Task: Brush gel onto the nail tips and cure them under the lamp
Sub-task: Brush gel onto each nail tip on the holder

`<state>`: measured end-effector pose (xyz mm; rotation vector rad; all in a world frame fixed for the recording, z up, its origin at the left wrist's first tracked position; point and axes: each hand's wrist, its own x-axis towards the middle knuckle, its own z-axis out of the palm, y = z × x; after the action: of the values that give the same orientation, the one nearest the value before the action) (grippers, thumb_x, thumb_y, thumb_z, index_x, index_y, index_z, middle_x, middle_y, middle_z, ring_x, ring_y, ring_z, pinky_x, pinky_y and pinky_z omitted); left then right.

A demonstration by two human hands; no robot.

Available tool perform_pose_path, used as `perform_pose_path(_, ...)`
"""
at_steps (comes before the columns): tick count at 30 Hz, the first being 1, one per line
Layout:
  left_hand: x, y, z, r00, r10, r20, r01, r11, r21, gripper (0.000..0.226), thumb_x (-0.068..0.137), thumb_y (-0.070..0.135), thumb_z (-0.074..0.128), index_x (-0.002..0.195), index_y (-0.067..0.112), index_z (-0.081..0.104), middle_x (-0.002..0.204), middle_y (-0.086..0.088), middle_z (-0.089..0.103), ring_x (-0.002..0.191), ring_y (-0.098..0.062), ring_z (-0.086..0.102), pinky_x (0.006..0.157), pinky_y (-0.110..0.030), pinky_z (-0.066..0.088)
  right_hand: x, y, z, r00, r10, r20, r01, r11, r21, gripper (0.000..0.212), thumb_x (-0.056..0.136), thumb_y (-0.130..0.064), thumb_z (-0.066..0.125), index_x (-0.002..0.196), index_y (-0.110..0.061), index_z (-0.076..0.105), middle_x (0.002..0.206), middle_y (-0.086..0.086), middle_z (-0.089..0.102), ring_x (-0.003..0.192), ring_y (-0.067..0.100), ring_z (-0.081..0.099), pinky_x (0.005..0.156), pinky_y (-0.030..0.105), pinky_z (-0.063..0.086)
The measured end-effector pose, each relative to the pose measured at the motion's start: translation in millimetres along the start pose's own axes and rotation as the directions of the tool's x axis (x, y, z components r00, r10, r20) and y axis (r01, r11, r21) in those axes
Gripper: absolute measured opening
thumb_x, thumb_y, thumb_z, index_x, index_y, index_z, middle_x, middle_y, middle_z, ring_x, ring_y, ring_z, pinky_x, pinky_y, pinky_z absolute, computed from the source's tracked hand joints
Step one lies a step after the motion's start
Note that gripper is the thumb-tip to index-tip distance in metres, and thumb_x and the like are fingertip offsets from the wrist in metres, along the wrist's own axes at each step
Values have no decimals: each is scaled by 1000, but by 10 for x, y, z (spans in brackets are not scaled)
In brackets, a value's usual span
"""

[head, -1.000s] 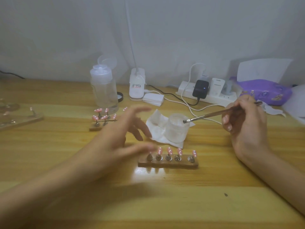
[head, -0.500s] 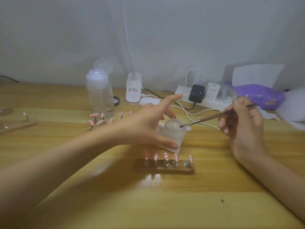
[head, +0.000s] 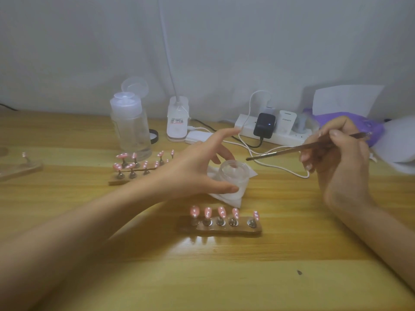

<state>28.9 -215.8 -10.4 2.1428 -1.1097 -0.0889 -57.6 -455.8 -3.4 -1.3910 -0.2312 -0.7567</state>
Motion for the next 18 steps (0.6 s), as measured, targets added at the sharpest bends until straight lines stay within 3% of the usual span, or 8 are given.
perform_pose_path(5,-11,12,1,1000,8,-5,-8,1000,10,97,73,45,81,148,49,20,112,29,60,106,13,48,84,-5,39,-36,-40,26,984,-67,165,83,993,-88,33,78,2,33,75,-25,53,65,2,62,51,21,55,47,21,43)
perform_pose_path(11,-28,42,-24,1000,-24,20,24,1000,5,106,74,39,83,153,46,12,112,32,59,104,9,50,85,-5,38,-2,-72,-26,990,-73,118,85,992,-98,14,74,-10,40,74,-23,47,58,2,58,45,20,47,44,18,36)
perform_pose_path(13,-57,53,-81,996,-62,67,65,997,-51,115,74,40,82,155,47,1,123,29,58,103,11,51,77,-5,39,12,-53,-46,998,-36,51,39,997,-60,16,77,-8,37,73,-21,45,58,2,59,45,20,47,43,19,34)
perform_pose_path(15,-132,106,-174,992,-80,93,90,990,-107,114,71,52,74,153,50,-5,141,24,51,117,7,49,77,-8,42,28,-29,-65,1000,4,2,-4,1000,-14,16,80,-8,33,74,-20,43,59,0,59,45,18,47,42,19,32)
perform_pose_path(18,-338,162,-318,999,-52,-10,50,984,-171,92,76,63,59,154,46,13,142,21,52,123,4,50,85,-20,51,42,21,-67,997,72,-36,-70,996,54,16,84,-9,31,77,-19,42,58,-3,58,46,14,46,42,19,31)
